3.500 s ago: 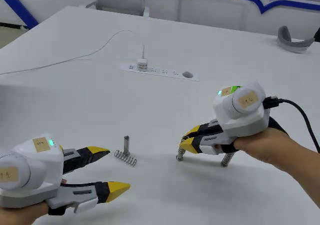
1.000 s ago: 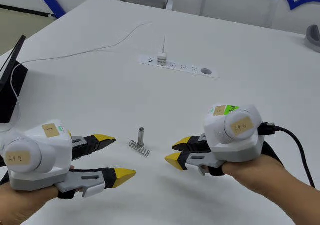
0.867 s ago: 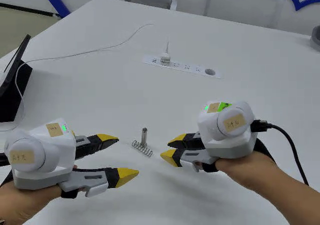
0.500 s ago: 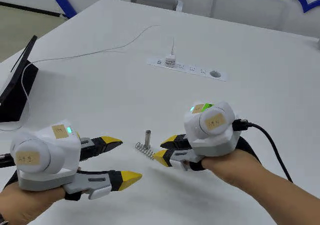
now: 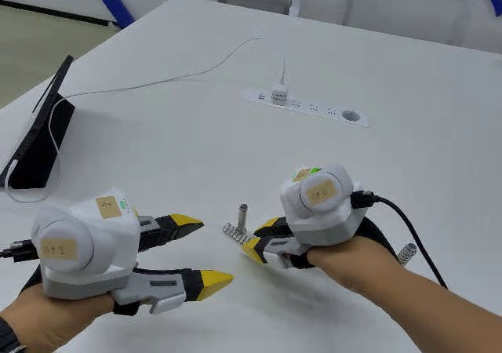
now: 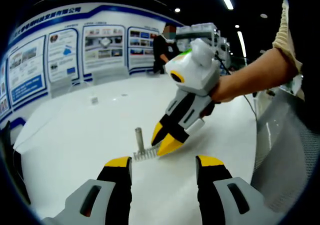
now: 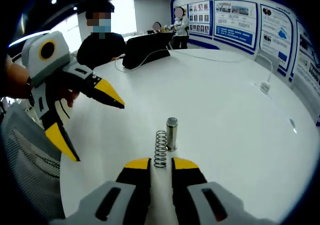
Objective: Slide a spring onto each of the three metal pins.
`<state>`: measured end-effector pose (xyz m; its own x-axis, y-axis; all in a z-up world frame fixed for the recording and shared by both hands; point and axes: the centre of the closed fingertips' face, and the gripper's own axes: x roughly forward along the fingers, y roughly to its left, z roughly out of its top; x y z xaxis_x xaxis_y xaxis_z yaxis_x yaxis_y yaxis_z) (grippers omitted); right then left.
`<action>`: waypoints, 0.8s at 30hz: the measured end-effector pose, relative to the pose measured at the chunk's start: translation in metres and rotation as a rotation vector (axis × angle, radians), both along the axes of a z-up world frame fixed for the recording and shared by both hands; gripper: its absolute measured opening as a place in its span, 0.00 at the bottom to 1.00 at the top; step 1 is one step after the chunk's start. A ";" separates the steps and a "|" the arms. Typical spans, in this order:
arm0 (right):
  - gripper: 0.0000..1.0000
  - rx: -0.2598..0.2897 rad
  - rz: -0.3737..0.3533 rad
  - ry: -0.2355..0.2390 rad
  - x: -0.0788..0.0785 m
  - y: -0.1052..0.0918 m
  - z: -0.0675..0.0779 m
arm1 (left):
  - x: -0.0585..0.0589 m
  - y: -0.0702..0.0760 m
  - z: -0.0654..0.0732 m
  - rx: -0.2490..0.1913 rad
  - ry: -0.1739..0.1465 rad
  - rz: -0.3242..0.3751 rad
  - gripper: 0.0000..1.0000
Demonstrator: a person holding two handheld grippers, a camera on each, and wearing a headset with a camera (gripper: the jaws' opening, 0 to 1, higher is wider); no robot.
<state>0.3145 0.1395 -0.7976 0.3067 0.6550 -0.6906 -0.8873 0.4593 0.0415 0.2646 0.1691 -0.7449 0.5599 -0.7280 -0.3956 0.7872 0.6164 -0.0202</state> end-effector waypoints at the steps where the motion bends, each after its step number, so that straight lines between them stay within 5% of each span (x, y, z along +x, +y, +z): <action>1: 0.17 -0.003 0.000 0.002 0.000 0.000 -0.001 | 0.000 0.001 0.000 0.000 0.002 0.002 0.52; 24: 0.12 -0.030 0.050 -0.004 -0.010 -0.006 0.001 | 0.001 0.002 -0.001 0.008 0.004 0.006 0.51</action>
